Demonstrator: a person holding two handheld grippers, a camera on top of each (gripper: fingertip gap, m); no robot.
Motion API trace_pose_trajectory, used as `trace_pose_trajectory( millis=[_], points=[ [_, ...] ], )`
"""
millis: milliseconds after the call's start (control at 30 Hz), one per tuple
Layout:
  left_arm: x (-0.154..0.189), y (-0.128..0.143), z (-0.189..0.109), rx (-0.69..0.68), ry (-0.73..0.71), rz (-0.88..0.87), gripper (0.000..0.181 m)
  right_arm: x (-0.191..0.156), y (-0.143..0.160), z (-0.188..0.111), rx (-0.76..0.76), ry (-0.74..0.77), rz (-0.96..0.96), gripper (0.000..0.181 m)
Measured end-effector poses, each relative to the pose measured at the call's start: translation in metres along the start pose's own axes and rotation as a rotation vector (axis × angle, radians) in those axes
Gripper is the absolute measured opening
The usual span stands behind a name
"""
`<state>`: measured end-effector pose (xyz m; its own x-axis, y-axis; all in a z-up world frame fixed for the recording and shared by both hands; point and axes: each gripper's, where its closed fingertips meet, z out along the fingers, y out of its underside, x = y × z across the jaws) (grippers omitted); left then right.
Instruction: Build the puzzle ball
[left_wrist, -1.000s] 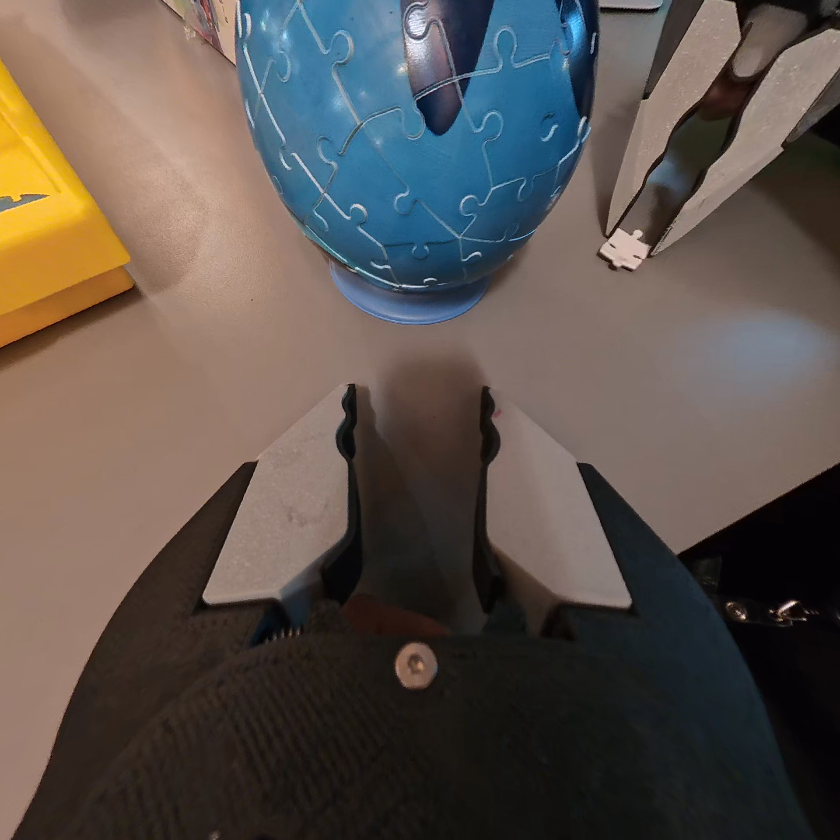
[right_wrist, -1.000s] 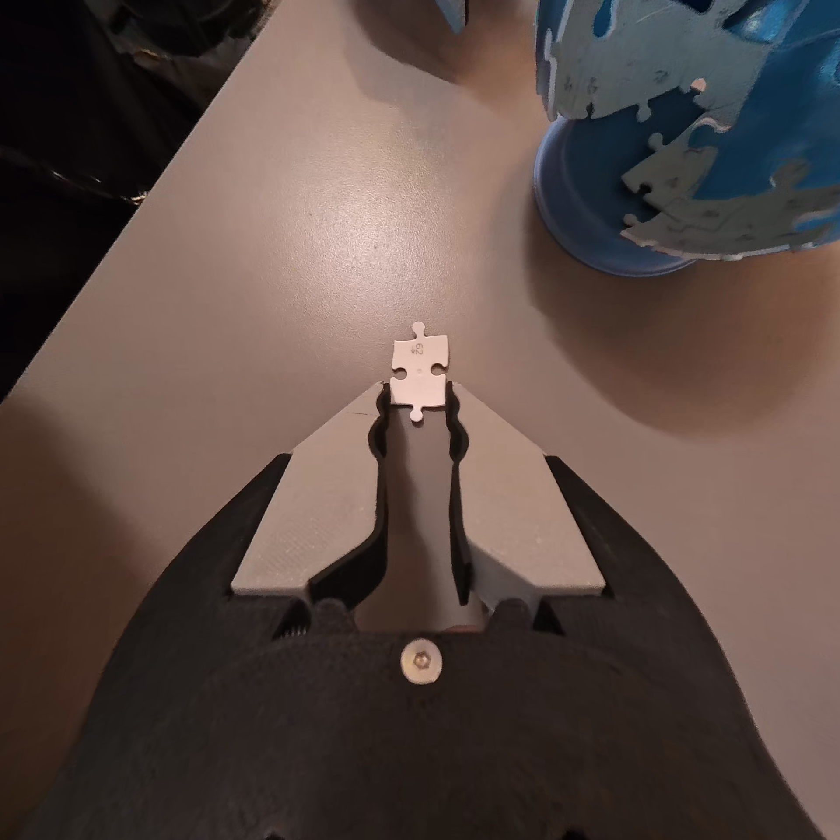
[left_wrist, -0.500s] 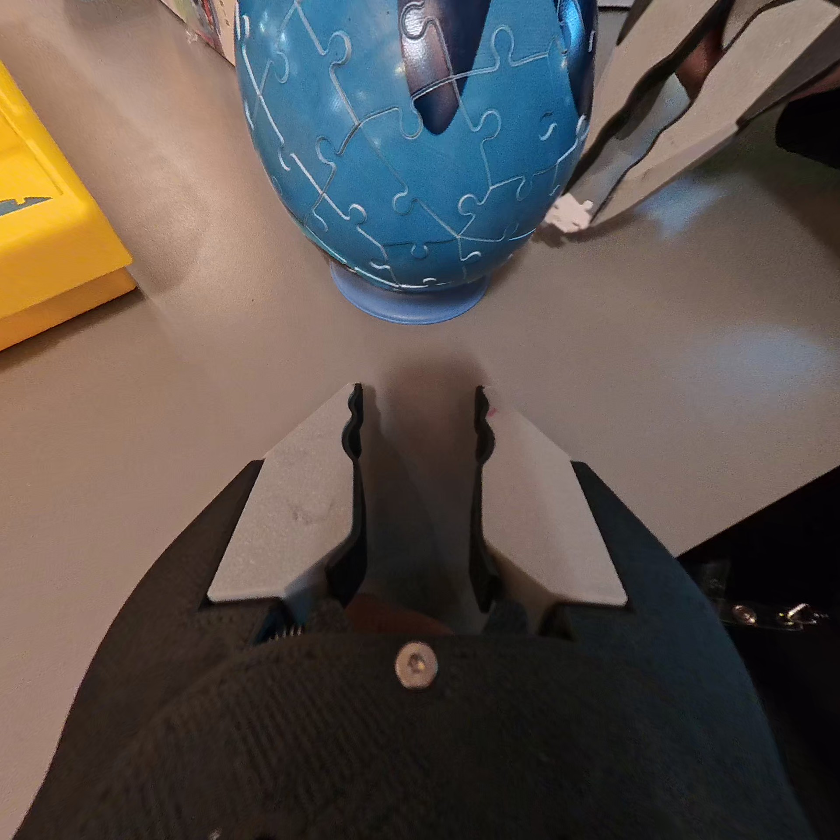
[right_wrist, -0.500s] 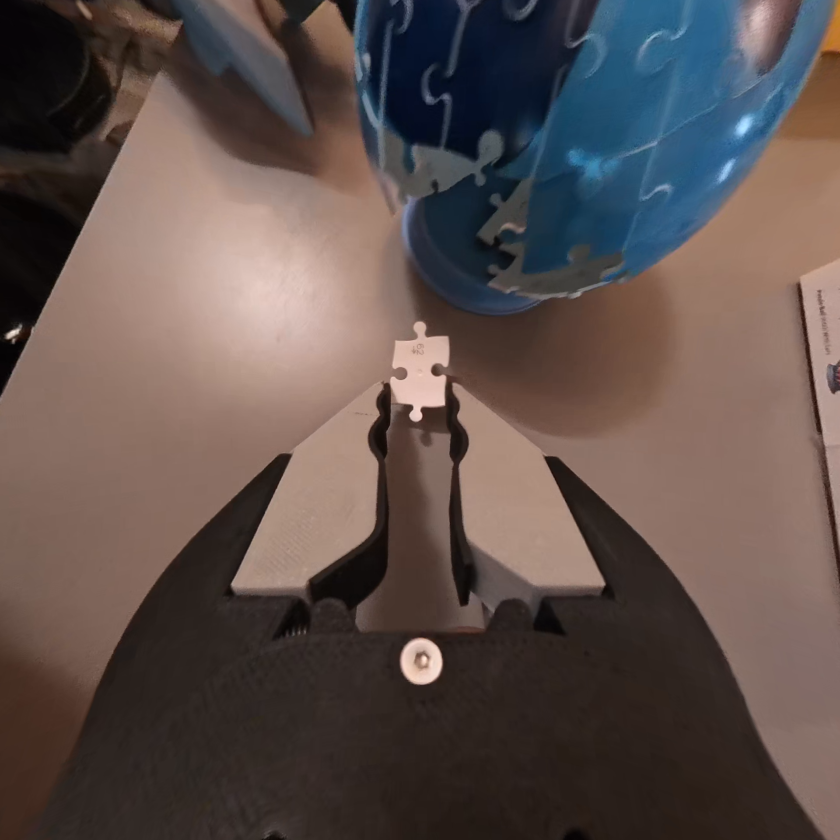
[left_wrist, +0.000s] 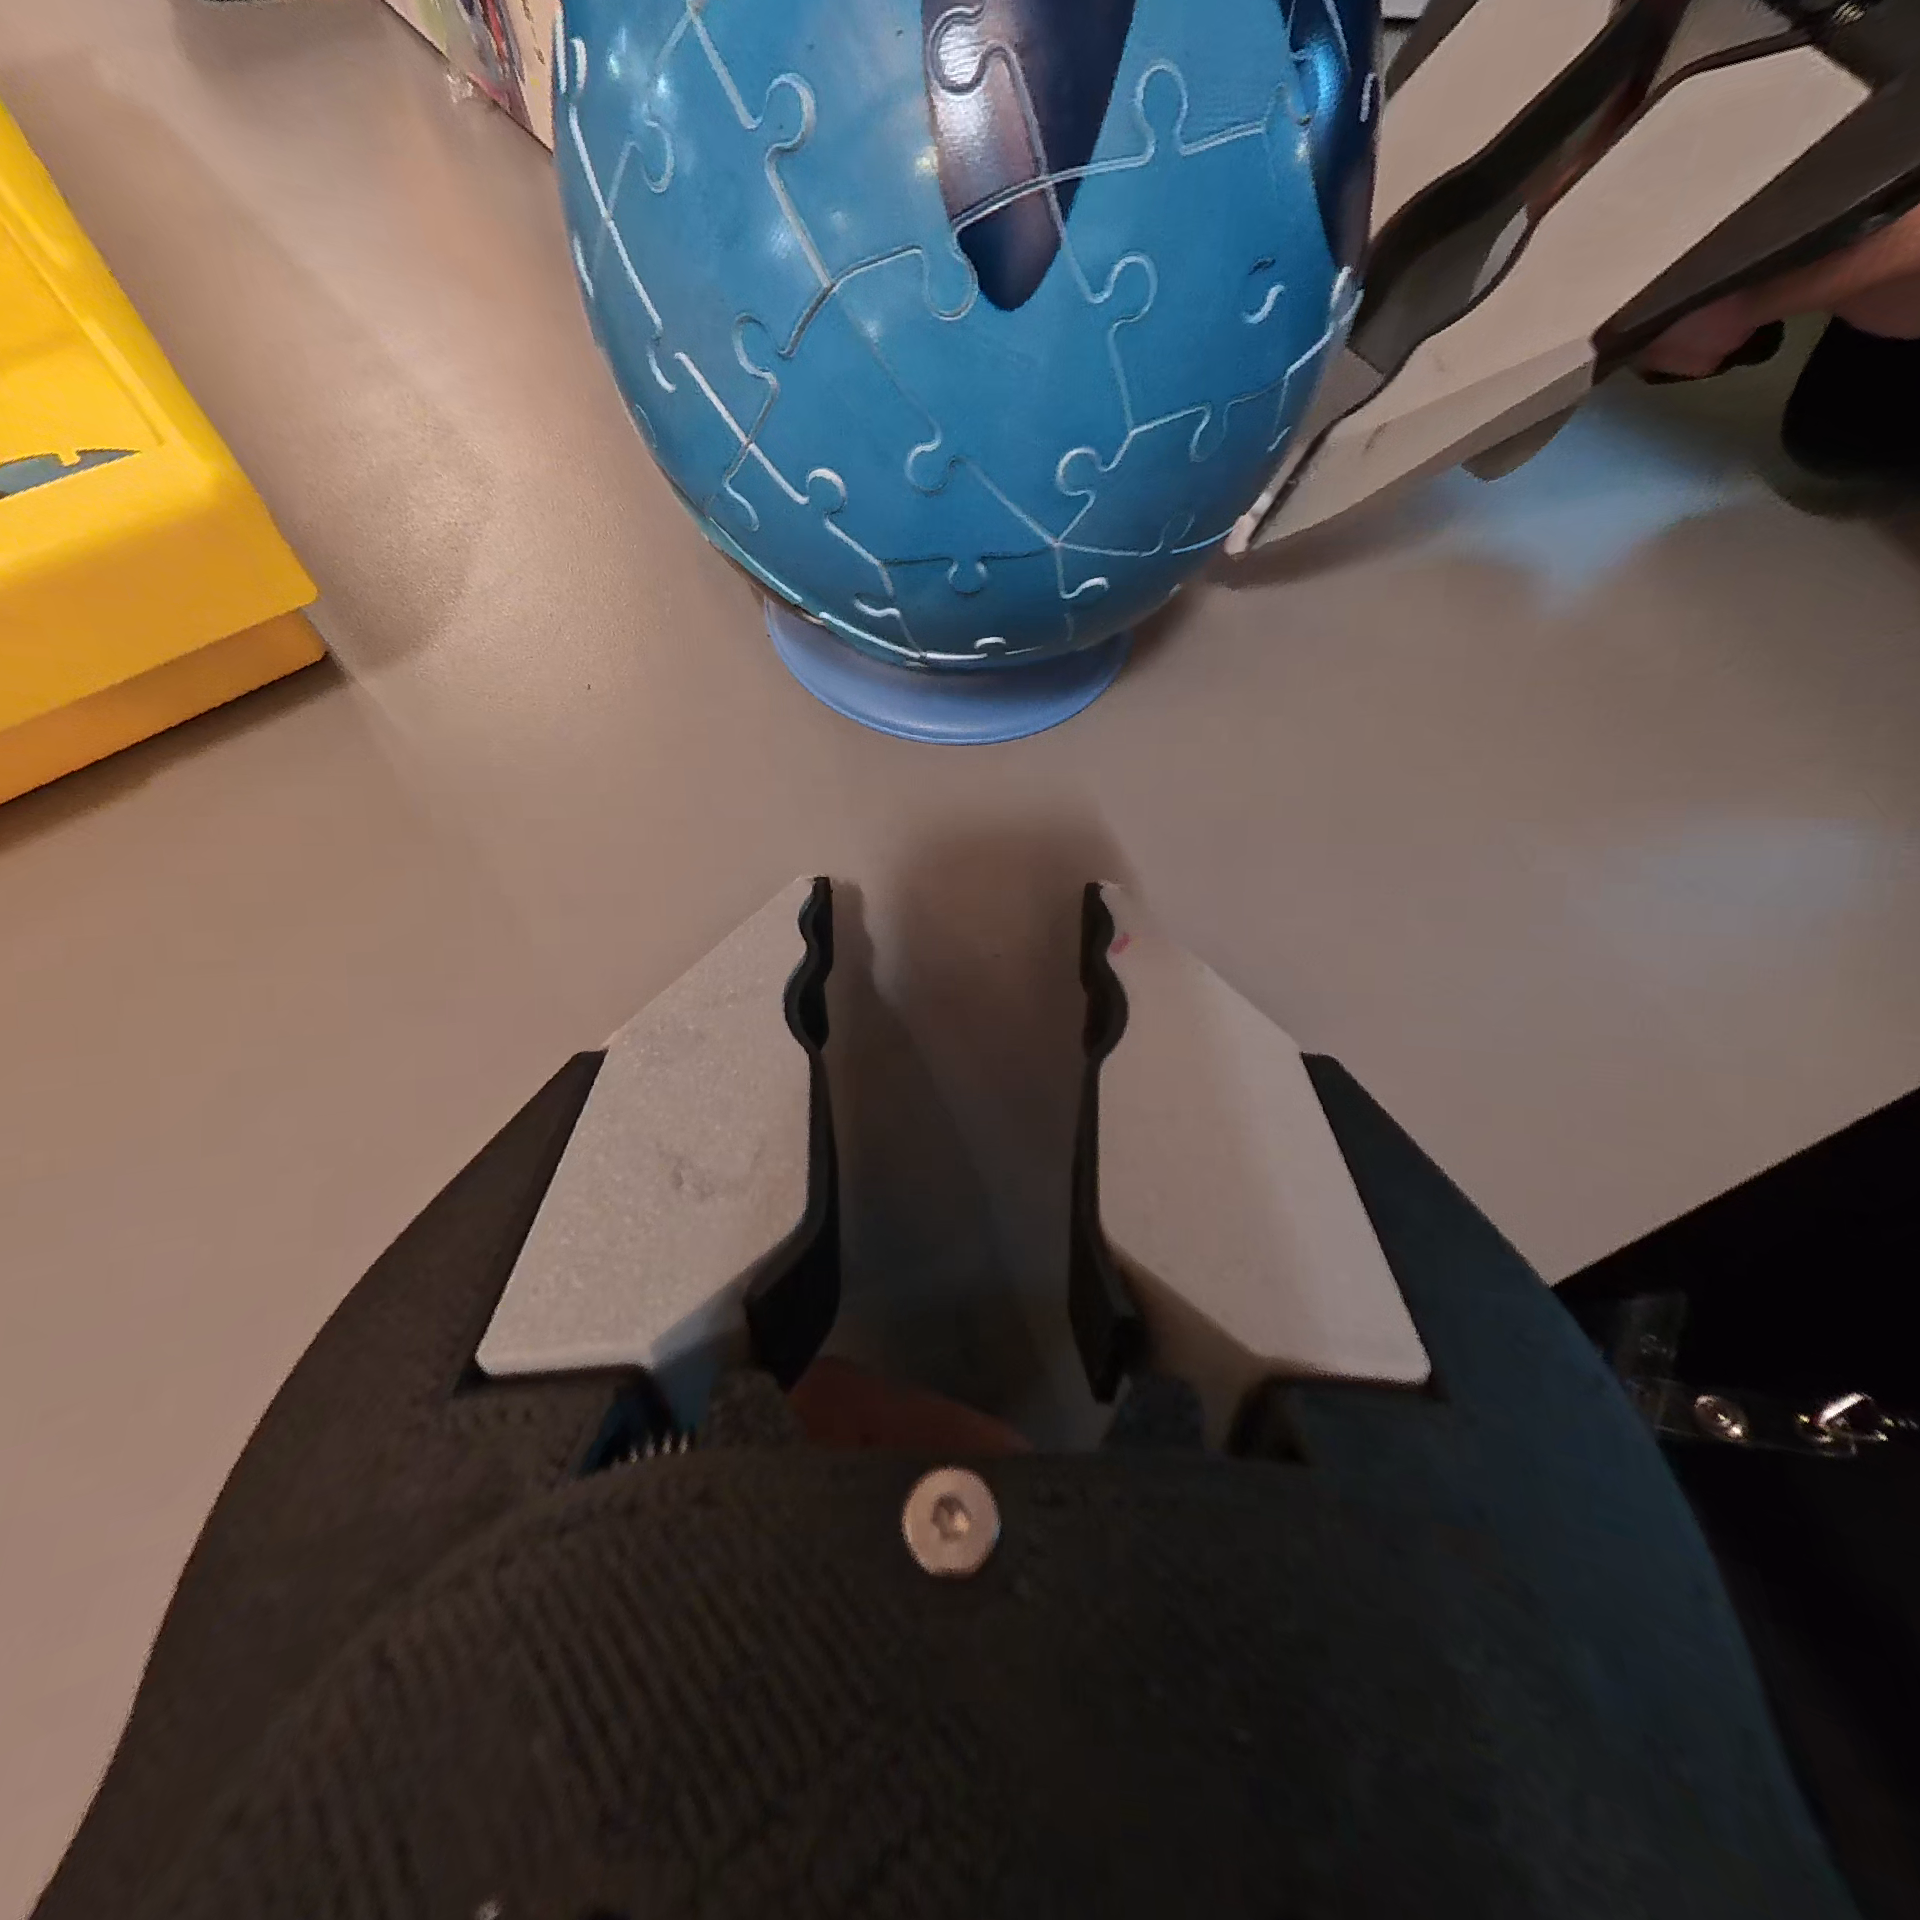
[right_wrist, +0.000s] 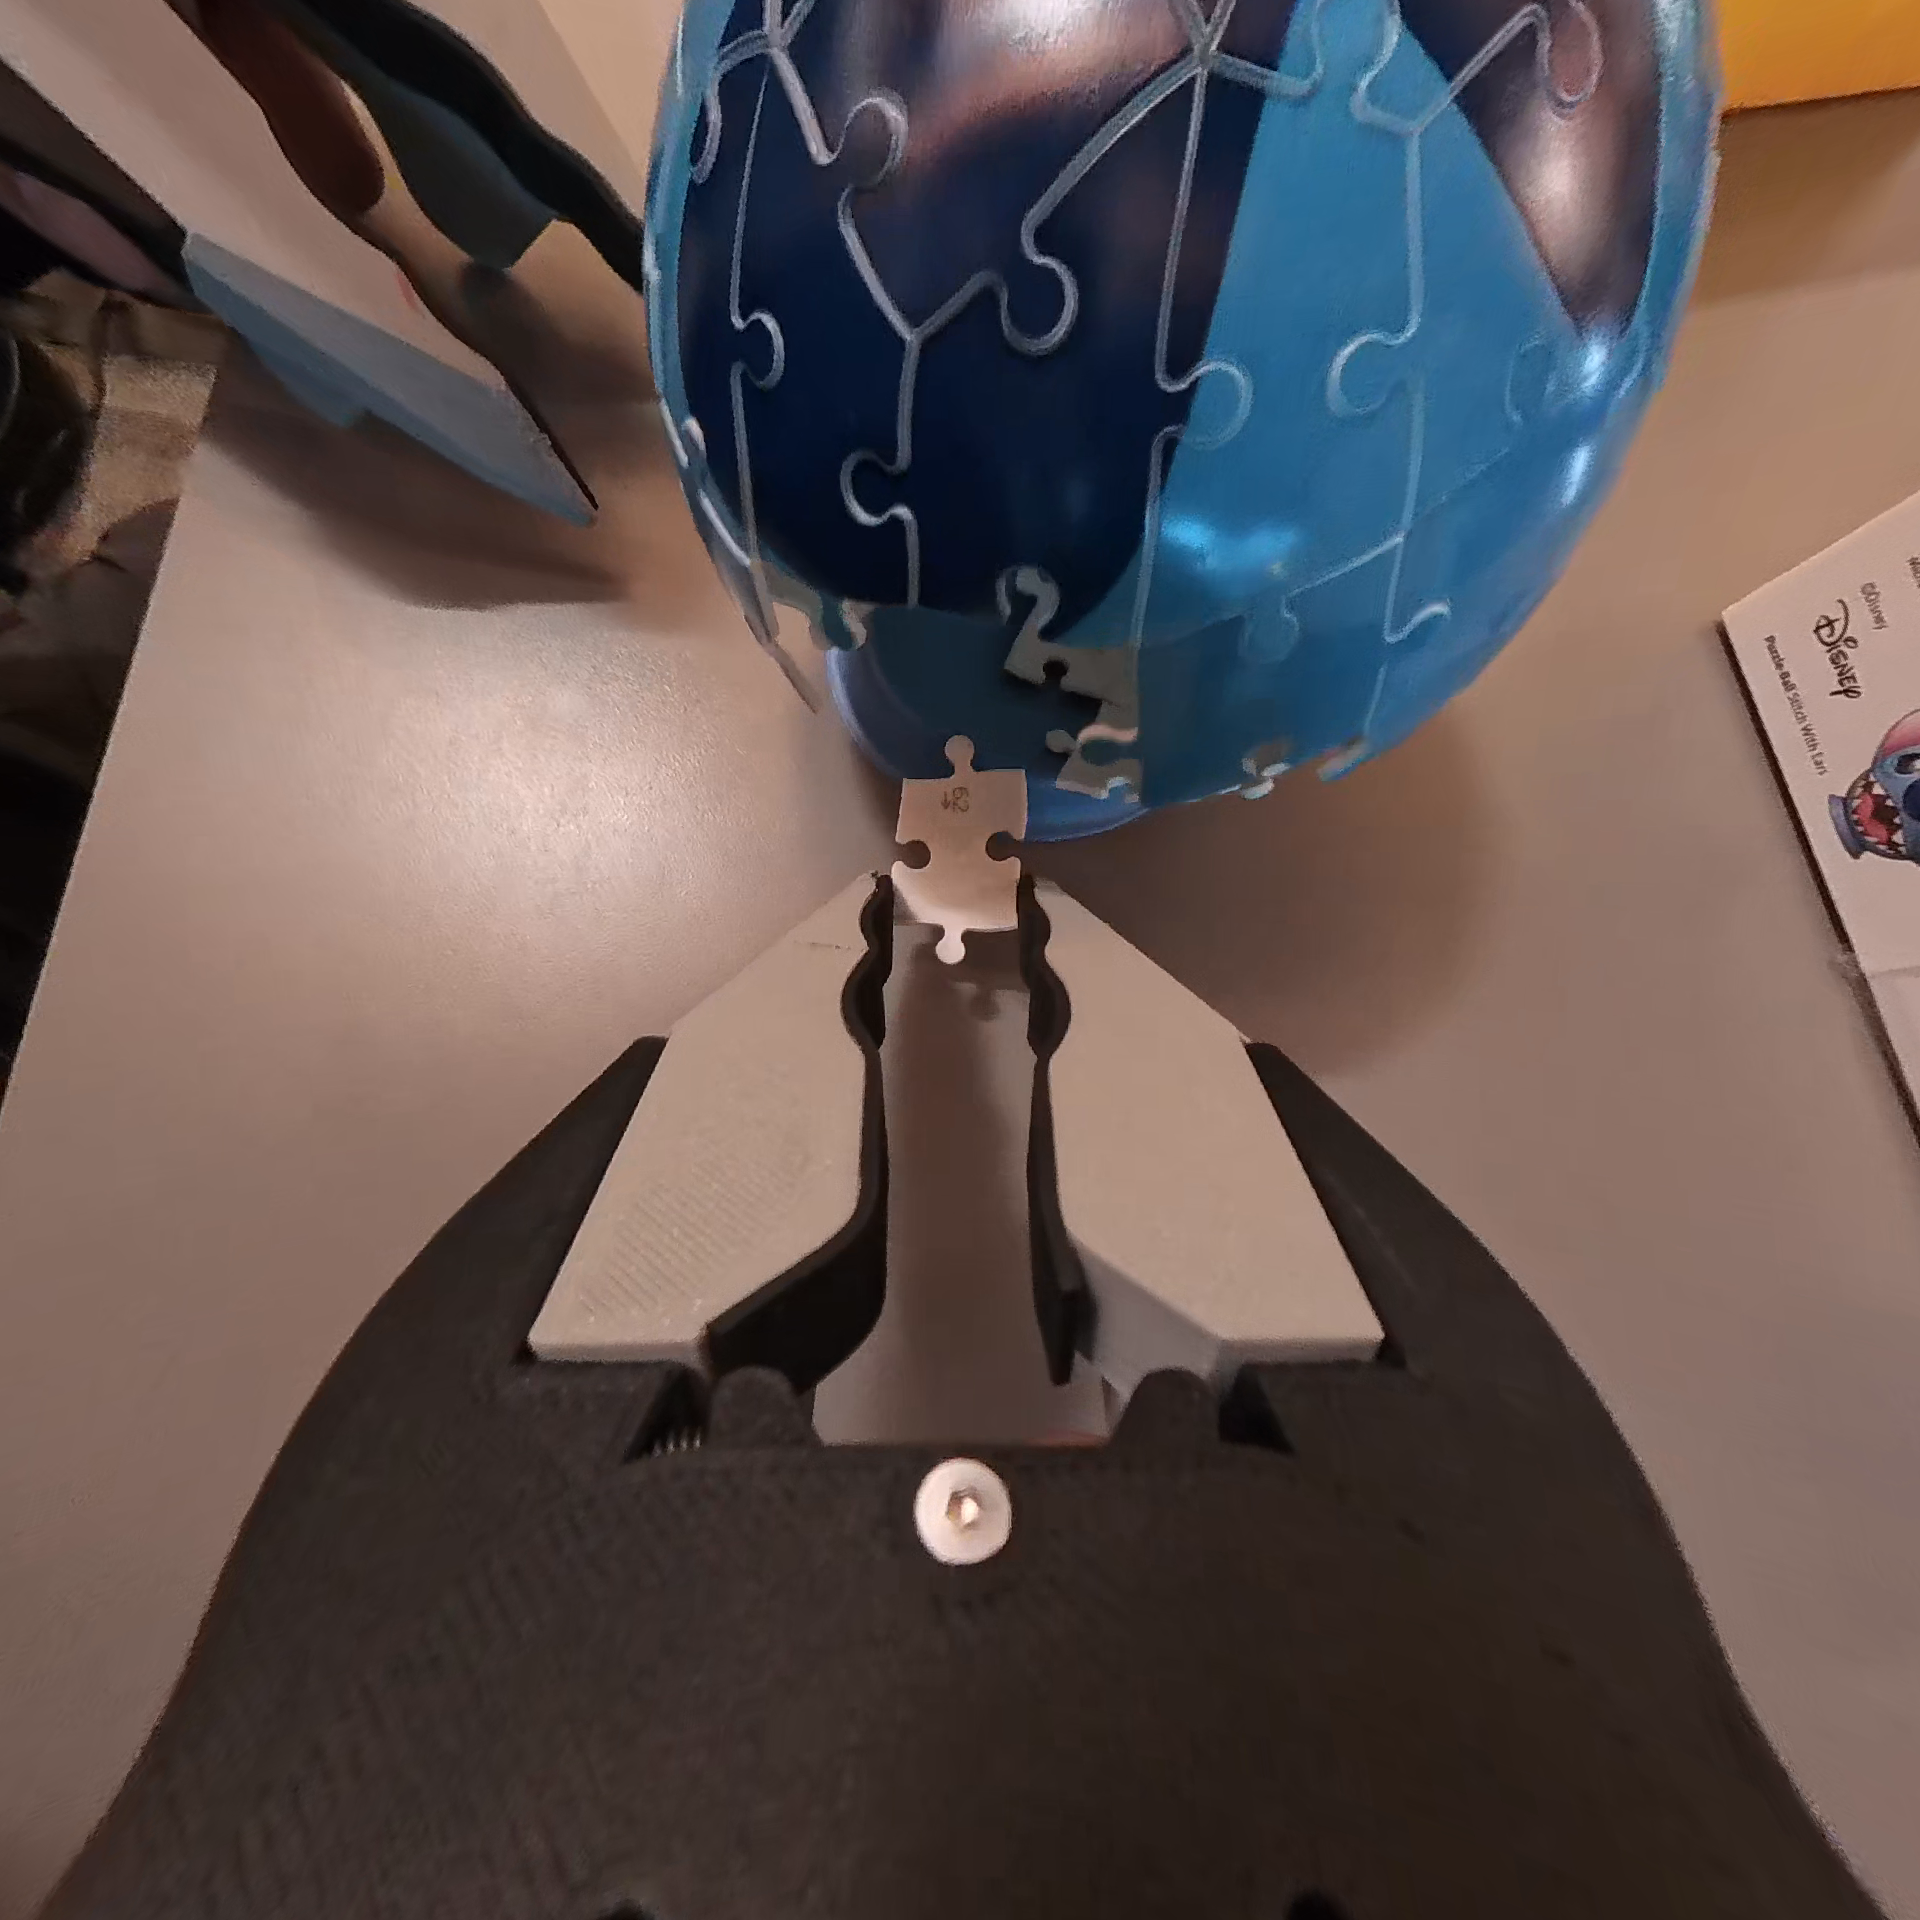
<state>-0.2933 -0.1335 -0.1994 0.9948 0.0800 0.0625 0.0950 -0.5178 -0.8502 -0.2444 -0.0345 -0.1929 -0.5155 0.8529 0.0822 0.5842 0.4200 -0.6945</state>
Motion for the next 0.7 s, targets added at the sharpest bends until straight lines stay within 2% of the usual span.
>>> trace_pose_trajectory(
  millis=[700],
  points=[
    [0.001,-0.002,-0.001,0.015,0.029,-0.02,0.046,0.007,-0.014,0.016,-0.004,0.072,0.122,0.021]
  ],
)
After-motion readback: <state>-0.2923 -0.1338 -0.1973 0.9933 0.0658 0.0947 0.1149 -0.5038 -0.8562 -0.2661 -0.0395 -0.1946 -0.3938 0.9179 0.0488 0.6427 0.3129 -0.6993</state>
